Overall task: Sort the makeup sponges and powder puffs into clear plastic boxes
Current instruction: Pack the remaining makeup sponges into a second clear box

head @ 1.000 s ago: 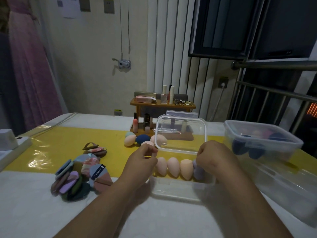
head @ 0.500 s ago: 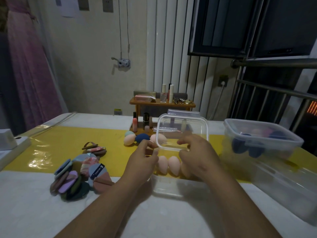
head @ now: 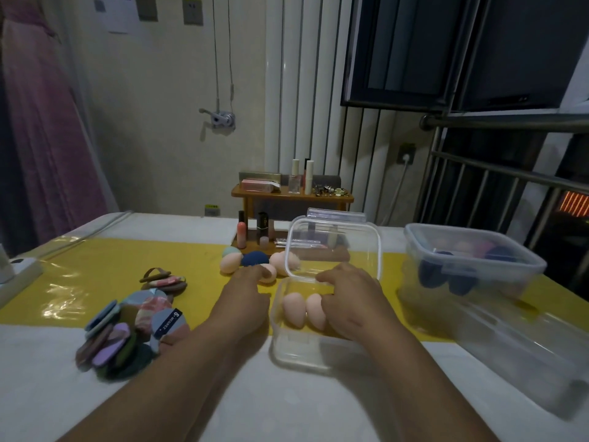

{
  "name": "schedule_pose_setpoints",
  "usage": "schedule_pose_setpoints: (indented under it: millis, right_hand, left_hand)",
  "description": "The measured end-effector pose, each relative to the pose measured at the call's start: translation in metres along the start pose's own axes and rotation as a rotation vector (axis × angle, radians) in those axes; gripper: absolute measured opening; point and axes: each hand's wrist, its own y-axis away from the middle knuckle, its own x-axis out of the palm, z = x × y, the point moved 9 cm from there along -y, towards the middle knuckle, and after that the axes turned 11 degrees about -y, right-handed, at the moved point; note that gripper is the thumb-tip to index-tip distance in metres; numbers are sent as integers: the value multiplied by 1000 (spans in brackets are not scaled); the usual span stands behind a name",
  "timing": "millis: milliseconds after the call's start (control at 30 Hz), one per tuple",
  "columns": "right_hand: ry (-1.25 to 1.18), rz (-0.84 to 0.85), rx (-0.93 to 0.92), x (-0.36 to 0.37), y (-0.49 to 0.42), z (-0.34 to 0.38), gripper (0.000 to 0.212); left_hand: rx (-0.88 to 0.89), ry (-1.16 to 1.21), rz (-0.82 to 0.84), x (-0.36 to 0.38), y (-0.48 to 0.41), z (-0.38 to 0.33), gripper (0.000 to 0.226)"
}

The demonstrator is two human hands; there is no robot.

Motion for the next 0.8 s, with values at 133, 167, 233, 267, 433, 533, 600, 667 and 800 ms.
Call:
schedule_pose_setpoints:
  millis: [133,167,233,267,433,533,600,667,800]
  right_hand:
    - [14,-6,-12,1,0,0,52]
    - [18,-4,-13,1,0,0,52]
    - [24,-7,-16,1,-1,-1,53]
    - [26,-8,-17,1,-2,-1,52]
    - [30,-6,-17,1,-3,-1,51]
    - [32,-3,-19,1,-3,-2,52]
    - [35,-3,-21,1,-2,-1,52]
    - [32,-10,-21,0,-1,0,52]
    - [-11,-38,-28,-3,0,2,55]
  left_hand:
    - [166,-284,-34,3,-7,-20,41]
    - [194,-392,-62,2,-8,-25,42]
    - [234,-576,-85,4,-8,-30,43]
    - [234,-615,-76,7,-9,-29,43]
    - [211,-534,-76,8,-7,-18,31]
    - [143,-312,-57,3,-2,-13,29]
    - [110,-177,-98,-7,3,-14,30]
    - [90,-53,-155,-22,9,-16,26]
    - [144,193,-250,-49,28,-32,28]
